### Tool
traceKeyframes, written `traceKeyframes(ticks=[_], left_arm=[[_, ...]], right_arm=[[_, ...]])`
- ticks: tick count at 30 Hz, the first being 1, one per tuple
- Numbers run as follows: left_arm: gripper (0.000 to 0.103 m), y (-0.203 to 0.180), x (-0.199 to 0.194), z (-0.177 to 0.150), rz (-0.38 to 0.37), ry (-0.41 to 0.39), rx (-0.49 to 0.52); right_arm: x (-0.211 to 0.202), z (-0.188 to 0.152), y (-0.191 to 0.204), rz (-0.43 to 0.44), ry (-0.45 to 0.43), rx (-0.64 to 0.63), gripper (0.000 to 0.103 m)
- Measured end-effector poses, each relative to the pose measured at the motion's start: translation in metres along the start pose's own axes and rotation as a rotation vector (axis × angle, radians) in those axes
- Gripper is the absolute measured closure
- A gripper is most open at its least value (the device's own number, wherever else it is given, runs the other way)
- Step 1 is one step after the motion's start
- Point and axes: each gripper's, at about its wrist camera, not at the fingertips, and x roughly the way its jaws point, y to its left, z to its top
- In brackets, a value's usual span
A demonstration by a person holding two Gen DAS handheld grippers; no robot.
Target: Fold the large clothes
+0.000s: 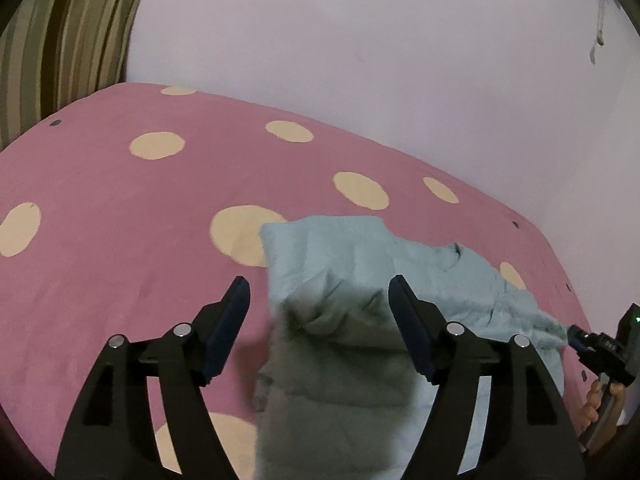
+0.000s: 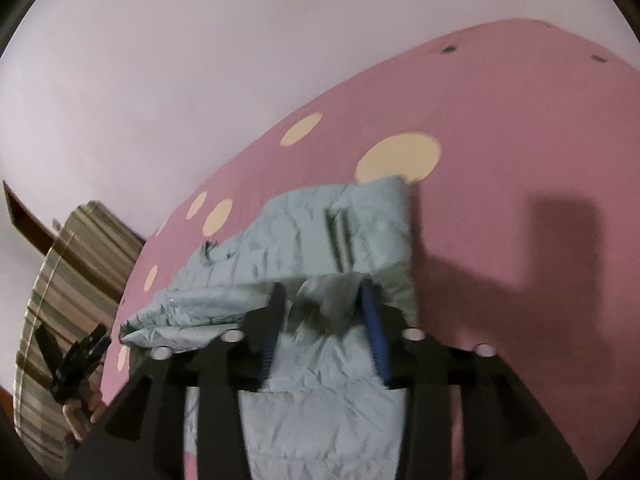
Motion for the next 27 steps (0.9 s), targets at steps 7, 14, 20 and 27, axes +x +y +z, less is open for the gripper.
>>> traceKeyframes(ticks=[7,14,20,27], left_arm=[[0.031,0.016,-0.001,-0.017,0.001,0.059,0.032],[0.031,0.019,0.025,-0.016,-0.013,0.121,0.061],[0.031,0.013,0.052,-0.013,-0.026,0.174,0.099],[0.069,0.001,0.072,-0.015,-0.060,0.228,0.149]], right_arm=[[0.000,-0.001,0.008,-0.045,0.014,-0.073,0.056],[0.030,0.009,0.018,-0.081,0.047,-0.185,0.049],[0.054,0.012,0.022,-0.119,0.073,-0.284,0.049],[0.067,0.007,0.023,-0.139,0.097,-0.330,0.071]])
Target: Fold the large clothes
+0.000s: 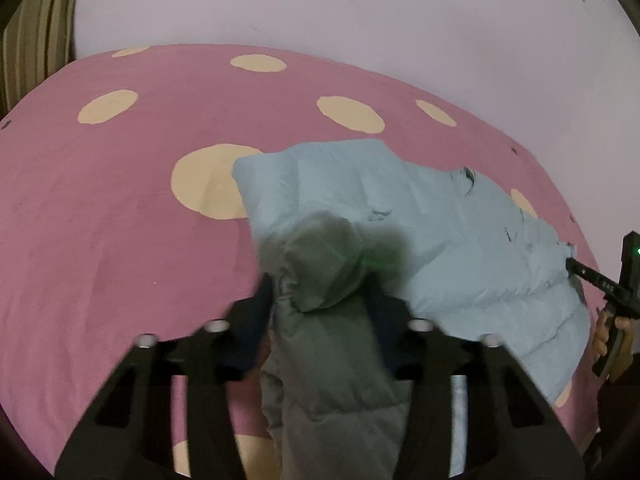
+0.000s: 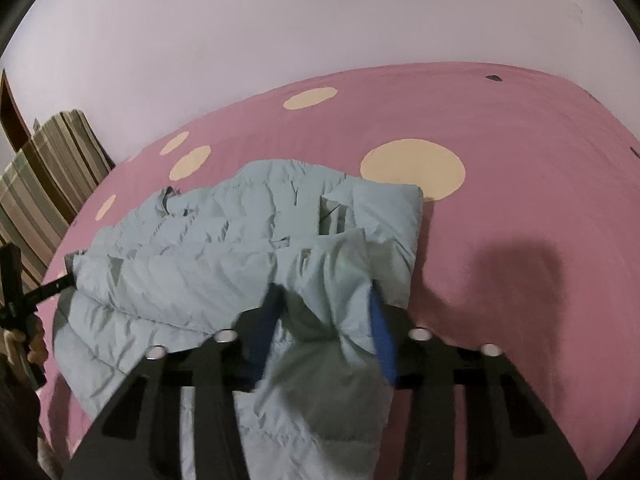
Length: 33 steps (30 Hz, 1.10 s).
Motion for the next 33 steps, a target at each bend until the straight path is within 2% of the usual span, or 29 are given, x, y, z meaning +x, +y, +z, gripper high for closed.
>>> traceKeyframes(ticks=[1,4,6,9,15,19,23,29,33], left_arm=[[0.078,-0.003,0.001,0.000,0.012,0.003,0.013],[0.096,-0.011,0.001,-0.001,0.053,-0.001,0.055],[0.098,-0.016,-0.001,-0.002,0.070,-0.011,0.077],[0.099,-0.019,-0.006,-0.003,0.087,-0.027,0.094],[0.100,-0.027,-0.039,0.005,0.111,-0.127,0.100],[0.100,-0.036,-0.053,0.022,0.132,-0.177,0.115],[0.100,-0.043,-0.051,0.052,0.170,-0.207,0.116],[0.100,-0.048,-0.013,0.105,0.258,-0.203,0.109],[0.100,-0.040,0.037,0.123,0.315,-0.140,0.086]], right_arm=[[0.001,-0.001,0.001,-0.004,0.002,-0.005,0.078],[0.000,-0.003,0.005,-0.012,-0.006,-0.021,0.089],[-0.002,-0.004,0.007,-0.012,-0.015,-0.020,0.092],[-0.009,-0.005,0.008,-0.013,-0.031,-0.018,0.095],[-0.034,0.000,0.014,-0.014,-0.101,-0.016,0.097],[-0.048,0.017,0.021,-0.013,-0.150,-0.025,0.097],[-0.046,0.042,0.025,-0.021,-0.178,-0.028,0.097],[-0.005,0.100,0.016,-0.032,-0.175,0.029,0.097],[0.034,0.121,0.012,-0.048,-0.130,0.048,0.097]])
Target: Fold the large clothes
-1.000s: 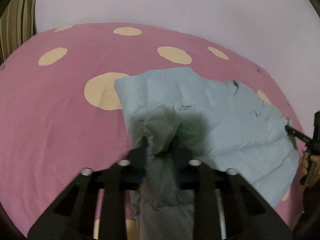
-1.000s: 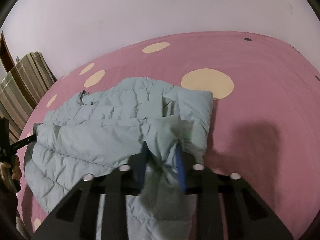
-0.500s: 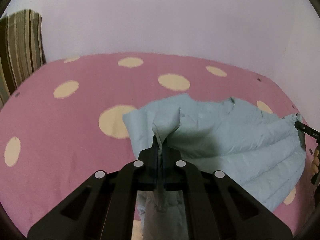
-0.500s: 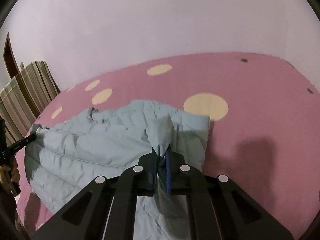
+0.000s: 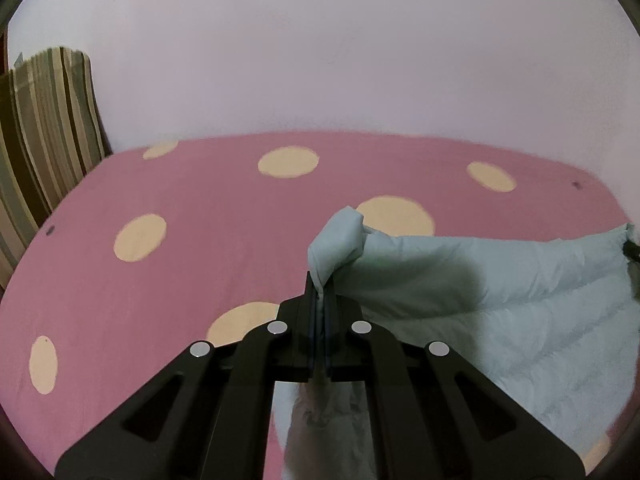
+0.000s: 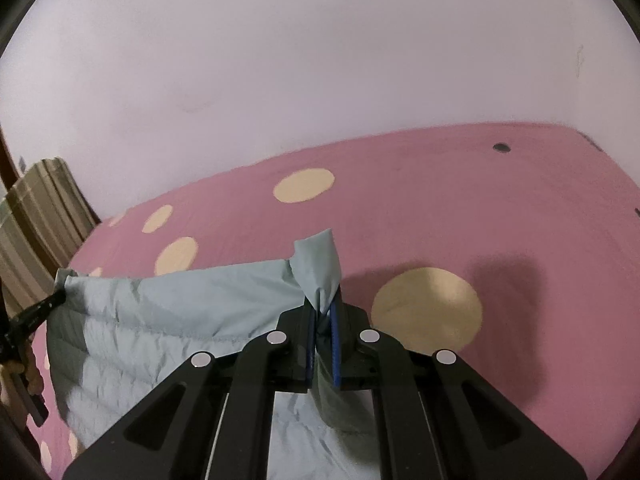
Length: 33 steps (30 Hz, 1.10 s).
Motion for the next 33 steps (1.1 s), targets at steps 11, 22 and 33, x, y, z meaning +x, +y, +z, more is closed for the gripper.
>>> traceKeyframes(ticks=[11,22,33], left_arm=[[0.100,-0.006,0.085,-0.038,0.081,0.133,-0.003],[0.100,-0.010,0.102,-0.052,0.093,0.111,-0.024],[0.057,-0.008,0.078,-0.037,0.170,0.134,-0.007]], right_arm=[[0.100,-0.036,-0.019,-0.082,0.185,0.018,0.097],[0.108,-0.048,-0.013,-0.132,0.132,-0.027,0.096],[0.097,-0.036,-0.015,-0.128,0.148,-0.002,0.074]])
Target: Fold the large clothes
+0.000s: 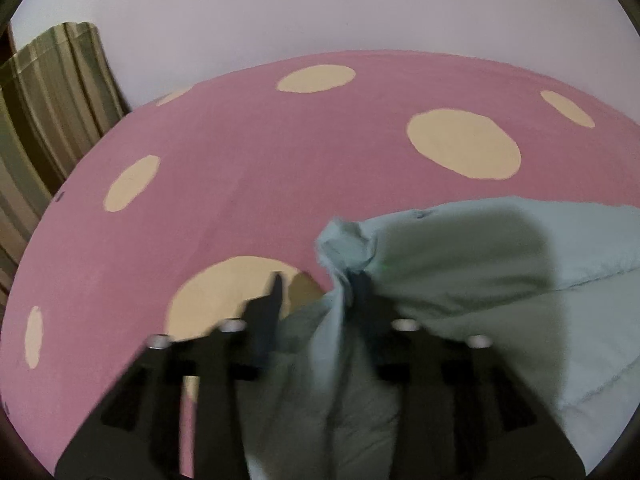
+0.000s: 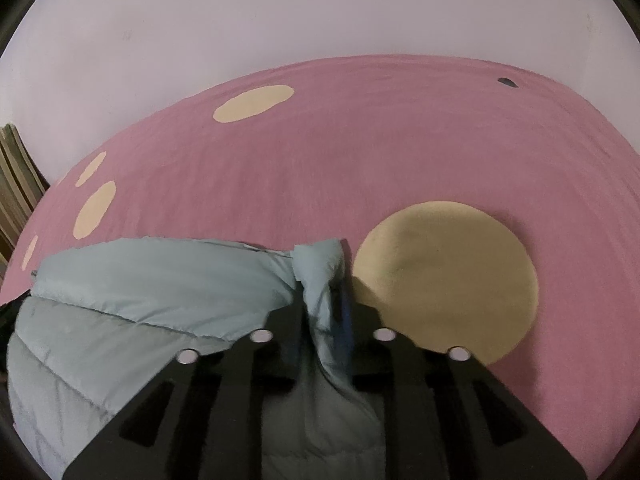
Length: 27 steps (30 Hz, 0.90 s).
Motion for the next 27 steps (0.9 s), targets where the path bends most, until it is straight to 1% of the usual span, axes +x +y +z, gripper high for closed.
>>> traceKeyframes(ticks=[1,2,4,6,9,11,12,15,17,18,19,22,23,27], left_arm=[[0.055,0.005,-0.009,0.001,-0.017,-0.012,-0.015],[0.054,0.008,-0.019,0.001,-0.023,-0.025,-0.028],[0.053,0.012,-0.043,0.001,-0.046,-0.055,-0.054],[0.052,0.005,-0.074,-0.004,-0.115,-0.093,-0.071],[0.052,-0.025,-0.107,-0.018,-0.208,-0.139,-0.046],[0.051,-0.048,-0.113,-0.028,-0.250,-0.137,-0.025],[0.051,-0.060,-0.111,-0.034,-0.269,-0.122,-0.012],[0.051,-0.083,-0.090,-0.046,-0.260,-0.059,-0.003],[0.051,-0.087,-0.075,-0.052,-0.241,-0.041,-0.011],[0.050,-0.089,-0.068,-0.054,-0.238,-0.030,-0.011],[0.050,-0.090,-0.059,-0.056,-0.241,-0.019,-0.010],[0.051,-0.099,-0.048,-0.059,-0.211,-0.033,0.030],[0.052,-0.102,-0.043,-0.059,-0.205,-0.026,0.035],[0.052,-0.104,-0.044,-0.056,-0.193,-0.020,0.039]], right_arm=[[-0.007,0.001,-0.001,-0.007,0.004,0.010,0.061],[-0.017,0.002,0.000,-0.019,-0.004,0.020,0.057],[-0.036,0.002,0.003,-0.026,-0.041,0.027,0.056],[-0.062,-0.001,0.017,0.008,-0.080,0.017,0.056],[-0.084,-0.014,0.048,0.057,-0.116,-0.022,0.056],[-0.085,-0.025,0.074,0.091,-0.107,-0.060,0.056],[-0.081,-0.031,0.088,0.101,-0.094,-0.089,0.056],[-0.063,-0.047,0.112,0.099,-0.061,-0.148,0.056],[-0.047,-0.054,0.119,0.072,-0.028,-0.179,0.056],[-0.031,-0.060,0.121,0.053,-0.008,-0.209,0.055],[-0.024,-0.063,0.121,0.049,-0.011,-0.219,0.055],[-0.015,-0.069,0.123,0.040,-0.033,-0.215,0.055],[-0.012,-0.069,0.125,0.032,-0.037,-0.222,0.055],[-0.008,-0.066,0.126,0.027,-0.017,-0.219,0.055]])
